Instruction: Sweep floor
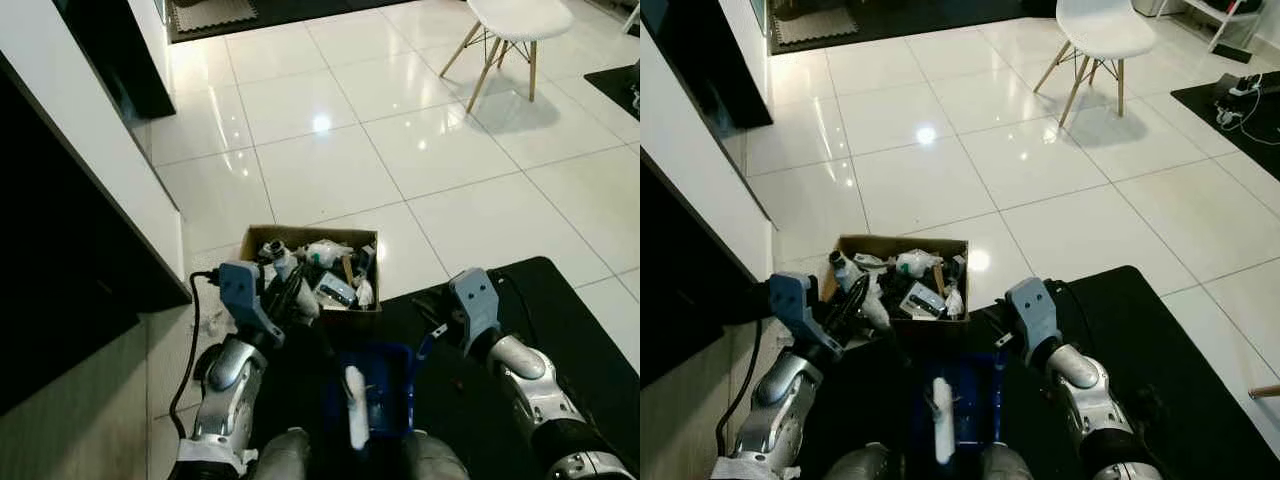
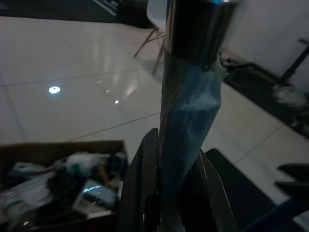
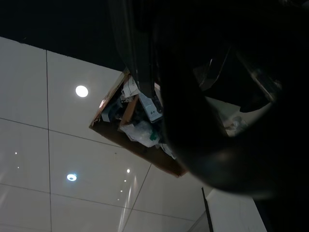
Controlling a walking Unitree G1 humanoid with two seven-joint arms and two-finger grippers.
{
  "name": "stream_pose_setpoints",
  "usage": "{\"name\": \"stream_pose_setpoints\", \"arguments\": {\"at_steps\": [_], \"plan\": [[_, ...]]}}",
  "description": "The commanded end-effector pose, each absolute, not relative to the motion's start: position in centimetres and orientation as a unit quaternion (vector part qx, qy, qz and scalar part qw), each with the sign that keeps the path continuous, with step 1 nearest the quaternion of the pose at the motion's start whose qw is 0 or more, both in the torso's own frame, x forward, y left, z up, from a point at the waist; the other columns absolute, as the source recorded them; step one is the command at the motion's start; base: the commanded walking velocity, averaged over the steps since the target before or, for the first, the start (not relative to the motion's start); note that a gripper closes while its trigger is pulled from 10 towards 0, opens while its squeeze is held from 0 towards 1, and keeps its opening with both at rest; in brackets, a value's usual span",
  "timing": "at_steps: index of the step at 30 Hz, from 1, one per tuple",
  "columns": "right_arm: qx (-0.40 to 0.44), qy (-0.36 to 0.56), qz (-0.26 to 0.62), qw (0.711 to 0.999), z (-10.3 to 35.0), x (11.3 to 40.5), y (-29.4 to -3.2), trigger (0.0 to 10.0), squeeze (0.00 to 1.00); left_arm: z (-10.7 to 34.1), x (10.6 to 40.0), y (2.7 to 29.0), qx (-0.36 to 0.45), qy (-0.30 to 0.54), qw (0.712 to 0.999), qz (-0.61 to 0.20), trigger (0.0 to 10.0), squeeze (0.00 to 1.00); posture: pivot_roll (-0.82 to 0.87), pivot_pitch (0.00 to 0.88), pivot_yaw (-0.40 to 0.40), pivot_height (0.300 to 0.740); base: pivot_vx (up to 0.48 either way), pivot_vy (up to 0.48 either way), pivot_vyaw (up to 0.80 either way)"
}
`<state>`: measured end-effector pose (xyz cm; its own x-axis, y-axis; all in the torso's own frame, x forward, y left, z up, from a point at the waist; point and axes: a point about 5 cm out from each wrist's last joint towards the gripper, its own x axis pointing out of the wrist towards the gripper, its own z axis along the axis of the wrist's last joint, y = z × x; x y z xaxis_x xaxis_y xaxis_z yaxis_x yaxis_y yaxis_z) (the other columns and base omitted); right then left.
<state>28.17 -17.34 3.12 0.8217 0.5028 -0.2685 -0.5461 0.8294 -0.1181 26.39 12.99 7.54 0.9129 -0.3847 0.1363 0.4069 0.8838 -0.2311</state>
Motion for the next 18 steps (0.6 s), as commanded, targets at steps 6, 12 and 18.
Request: {"name": "stream_pose_setpoints", "arguments": {"at_steps": [6, 12, 18], "plan": [[-0.083, 0.14, 0.286, 0.944, 1.9, 27.3, -16.9, 10.0, 0.0, 10.6, 27.6, 15.6, -0.108, -0.091, 0.972, -0.187, 10.0, 0.0, 0.01, 0.102, 0.038, 0.74, 0.0, 0.0, 0.0], [-0.083, 0.14, 0.286, 0.944, 2.0, 27.4, -16.9, 10.0, 0.0, 12.4, 28.3, 18.6, -0.001, -0.103, 0.979, -0.177, 10.0, 0.0, 0.01, 0.101, 0.036, 0.74, 0.0, 0.0, 0.0], [-0.081, 0.137, 0.286, 0.945, 2.0, 27.4, -16.7, 10.0, 0.0, 12.3, 28.3, 19.8, 0.038, -0.093, 0.984, -0.15, 10.0, 0.0, 0.01, 0.098, 0.036, 0.74, 0.0, 0.0, 0.0]]}}
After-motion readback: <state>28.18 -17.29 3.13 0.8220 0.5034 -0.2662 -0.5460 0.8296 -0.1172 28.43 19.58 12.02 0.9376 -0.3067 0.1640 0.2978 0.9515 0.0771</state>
